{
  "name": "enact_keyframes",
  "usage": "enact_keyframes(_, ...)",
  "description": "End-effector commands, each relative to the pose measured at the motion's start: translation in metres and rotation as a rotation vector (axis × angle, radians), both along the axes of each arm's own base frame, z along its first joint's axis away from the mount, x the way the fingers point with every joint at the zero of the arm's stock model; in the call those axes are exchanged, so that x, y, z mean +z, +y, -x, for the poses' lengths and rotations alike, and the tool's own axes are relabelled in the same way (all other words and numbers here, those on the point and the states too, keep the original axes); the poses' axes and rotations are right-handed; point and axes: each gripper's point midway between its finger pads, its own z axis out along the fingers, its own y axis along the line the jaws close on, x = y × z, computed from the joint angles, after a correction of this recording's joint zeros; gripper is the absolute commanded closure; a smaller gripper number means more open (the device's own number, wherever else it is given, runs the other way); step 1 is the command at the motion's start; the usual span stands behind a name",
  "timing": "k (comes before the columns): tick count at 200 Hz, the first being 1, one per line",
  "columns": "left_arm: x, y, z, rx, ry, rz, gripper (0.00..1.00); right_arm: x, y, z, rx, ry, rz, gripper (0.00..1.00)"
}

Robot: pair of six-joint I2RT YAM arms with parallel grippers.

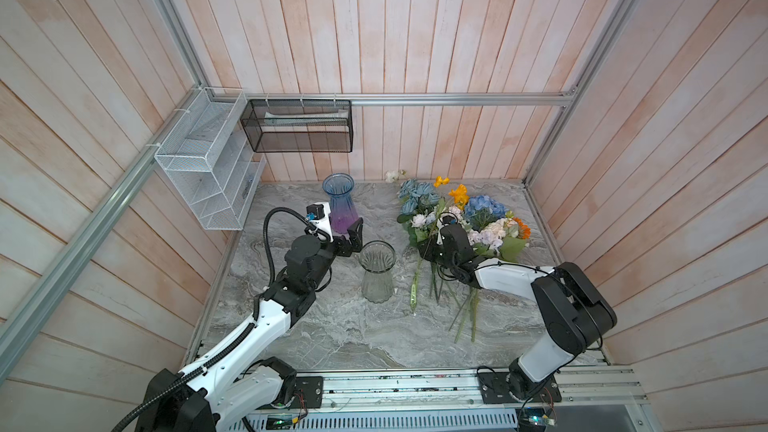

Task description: Arrange the flowers into the vase

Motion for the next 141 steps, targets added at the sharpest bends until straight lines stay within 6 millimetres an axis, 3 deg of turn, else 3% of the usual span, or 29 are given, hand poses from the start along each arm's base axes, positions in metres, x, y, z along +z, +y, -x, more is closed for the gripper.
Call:
enact_keyframes(1,-0.003,0.003,0.000,0.005,0.015,0.028,0.00,0.005,0.004,-0.001,0.011,-0.012,-0.026,0.76)
enact_keyframes(29,-0.010,0.003,0.000,0.009,0.032,0.043,0.00,0.001,-0.003,-0.001,-0.012,0.001,-0.027,0.78)
enact_keyframes(74,-0.010,0.004,0.000,0.008,0.035,0.056,0.00,-0.010,0.006,0.010,0.021,0.062,-0.070,0.61)
enact_keyframes(141,-0.015,0.004,0.000,0.010,0.048,0.065,0.00,-0.015,0.008,0.018,0.001,0.062,-0.080,0.67)
